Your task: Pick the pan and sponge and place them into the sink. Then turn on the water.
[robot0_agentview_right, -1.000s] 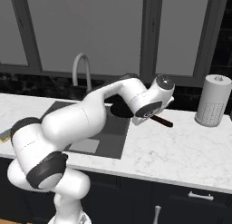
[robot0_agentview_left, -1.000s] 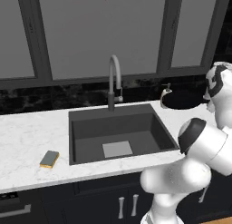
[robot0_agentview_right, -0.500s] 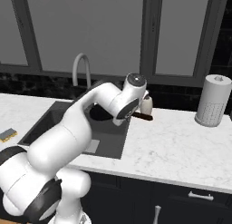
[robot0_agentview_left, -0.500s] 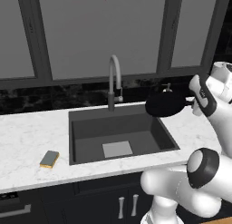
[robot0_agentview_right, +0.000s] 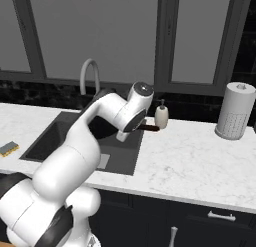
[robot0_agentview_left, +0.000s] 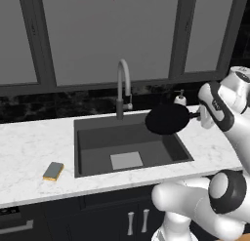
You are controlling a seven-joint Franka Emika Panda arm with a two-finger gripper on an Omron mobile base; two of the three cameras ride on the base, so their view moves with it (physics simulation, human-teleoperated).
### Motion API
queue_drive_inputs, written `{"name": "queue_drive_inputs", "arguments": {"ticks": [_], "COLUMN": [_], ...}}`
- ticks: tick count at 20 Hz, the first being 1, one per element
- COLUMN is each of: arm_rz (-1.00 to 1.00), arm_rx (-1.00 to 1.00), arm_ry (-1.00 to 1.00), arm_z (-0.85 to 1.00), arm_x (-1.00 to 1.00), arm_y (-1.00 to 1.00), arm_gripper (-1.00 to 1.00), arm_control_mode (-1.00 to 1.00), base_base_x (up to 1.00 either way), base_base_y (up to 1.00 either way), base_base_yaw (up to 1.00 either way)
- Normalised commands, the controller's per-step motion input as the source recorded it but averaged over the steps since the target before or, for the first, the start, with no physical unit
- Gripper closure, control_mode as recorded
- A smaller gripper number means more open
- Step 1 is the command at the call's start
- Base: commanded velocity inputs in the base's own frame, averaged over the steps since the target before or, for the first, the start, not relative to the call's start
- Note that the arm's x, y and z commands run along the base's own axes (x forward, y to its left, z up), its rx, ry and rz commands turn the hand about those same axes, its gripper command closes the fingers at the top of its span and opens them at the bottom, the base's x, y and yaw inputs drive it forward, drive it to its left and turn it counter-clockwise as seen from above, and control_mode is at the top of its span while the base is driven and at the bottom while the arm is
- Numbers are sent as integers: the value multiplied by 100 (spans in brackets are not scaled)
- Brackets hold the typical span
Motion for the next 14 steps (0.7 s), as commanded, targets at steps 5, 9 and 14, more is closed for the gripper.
{"name": "queue_drive_inputs", "arguments": {"ticks": [5,9,14], "arm_rz": [16,8,1], "arm_rx": [0,0,0], "arm_ry": [5,0,0], "arm_z": [-1,-13,-34], "arm_x": [0,0,4], "arm_y": [49,49,42], "arm_gripper": [100,100,100], "arm_control_mode": [-100,-100,-100], "base_base_x": [0,0,0], "base_base_y": [0,0,0], "base_base_yaw": [0,0,0]}}
